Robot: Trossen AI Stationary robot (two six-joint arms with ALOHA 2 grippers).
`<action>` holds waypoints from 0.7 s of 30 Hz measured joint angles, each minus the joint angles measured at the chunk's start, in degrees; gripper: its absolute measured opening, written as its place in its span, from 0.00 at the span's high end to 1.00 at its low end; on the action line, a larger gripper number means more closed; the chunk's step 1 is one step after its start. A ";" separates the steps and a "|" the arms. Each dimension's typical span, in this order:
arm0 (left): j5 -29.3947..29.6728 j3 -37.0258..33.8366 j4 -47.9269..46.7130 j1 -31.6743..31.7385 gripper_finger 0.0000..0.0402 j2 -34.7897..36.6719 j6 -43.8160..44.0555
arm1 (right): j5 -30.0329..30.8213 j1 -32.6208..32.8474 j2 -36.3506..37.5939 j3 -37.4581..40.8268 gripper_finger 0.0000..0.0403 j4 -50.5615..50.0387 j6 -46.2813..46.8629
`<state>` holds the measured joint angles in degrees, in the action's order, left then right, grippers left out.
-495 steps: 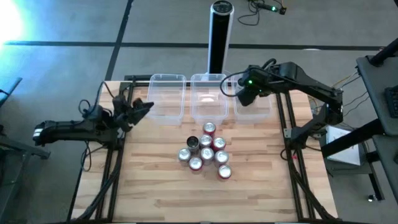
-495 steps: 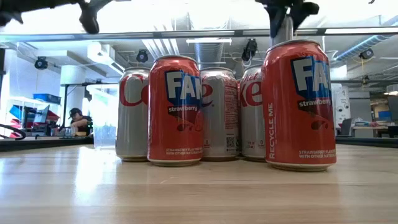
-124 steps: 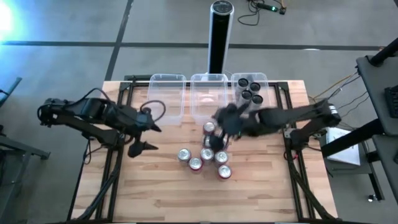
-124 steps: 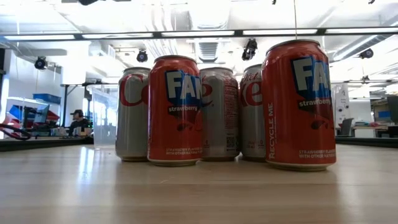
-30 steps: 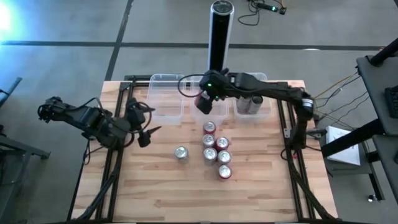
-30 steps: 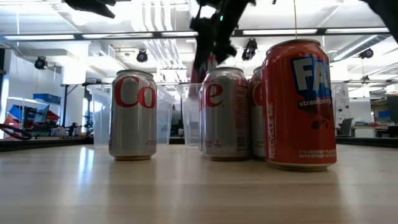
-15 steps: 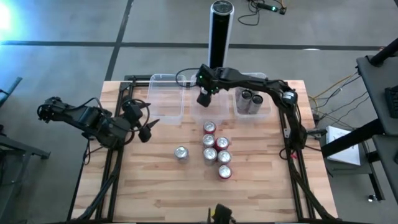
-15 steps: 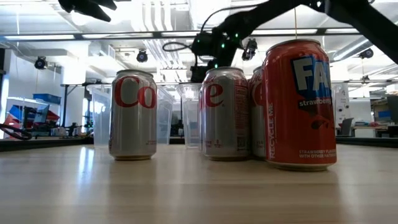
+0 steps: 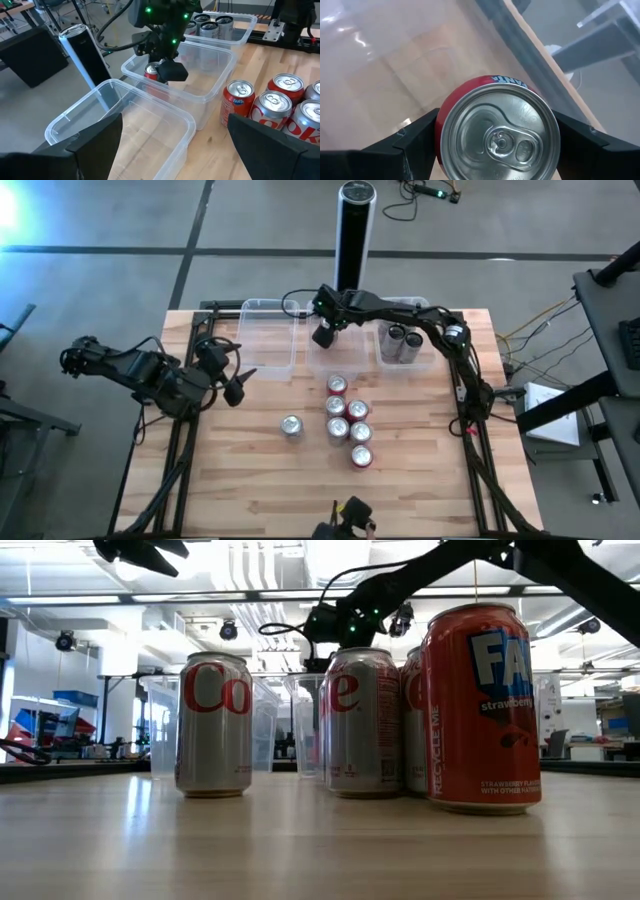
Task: Sort soda cans
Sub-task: Put the red soda can into the middle white bin
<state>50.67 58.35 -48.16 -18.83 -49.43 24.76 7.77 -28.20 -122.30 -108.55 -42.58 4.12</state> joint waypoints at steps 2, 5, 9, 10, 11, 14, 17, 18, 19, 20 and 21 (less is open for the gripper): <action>0.00 0.00 0.00 0.00 0.14 -0.02 0.02 | -0.23 -0.09 0.00 0.00 0.25 0.09 0.42; -0.01 0.00 0.00 0.00 0.14 -0.04 0.39 | -0.25 -0.08 -0.06 0.00 0.22 0.12 1.14; -0.02 0.00 0.02 0.00 0.14 -0.08 0.41 | -0.35 -0.10 -0.07 0.07 0.16 0.14 1.91; -0.02 0.00 0.02 0.00 0.14 -0.08 0.41 | -0.41 -0.10 -0.07 0.09 0.14 0.10 1.92; -0.02 0.00 0.02 0.00 0.14 -0.08 0.41 | -0.46 -0.10 -0.07 0.09 0.13 0.14 1.92; -0.02 0.00 0.02 0.00 0.14 -0.08 0.41 | -0.46 -0.08 0.04 0.09 0.11 0.15 2.01; -0.02 0.00 0.02 -0.02 0.14 -0.08 0.41 | -0.47 -0.07 0.81 0.01 0.11 0.05 2.01; -0.02 0.00 0.02 -0.02 0.14 -0.08 0.41 | -0.48 -0.01 1.05 -0.73 0.11 -0.72 2.01; -0.03 0.00 0.02 -0.02 0.14 -0.08 0.41 | -0.46 0.01 1.34 -1.53 0.11 -1.25 2.01; -0.04 0.00 0.02 -0.02 0.14 -0.06 0.42 | -0.46 0.10 1.67 -2.52 0.11 -2.19 1.99; -0.04 0.00 0.04 -0.02 0.14 -0.06 0.46 | -0.45 0.34 1.95 -3.59 0.11 -3.26 2.00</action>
<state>50.63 58.35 -48.12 -18.85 -49.50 25.21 7.32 -27.86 -120.35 -112.14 -45.84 6.12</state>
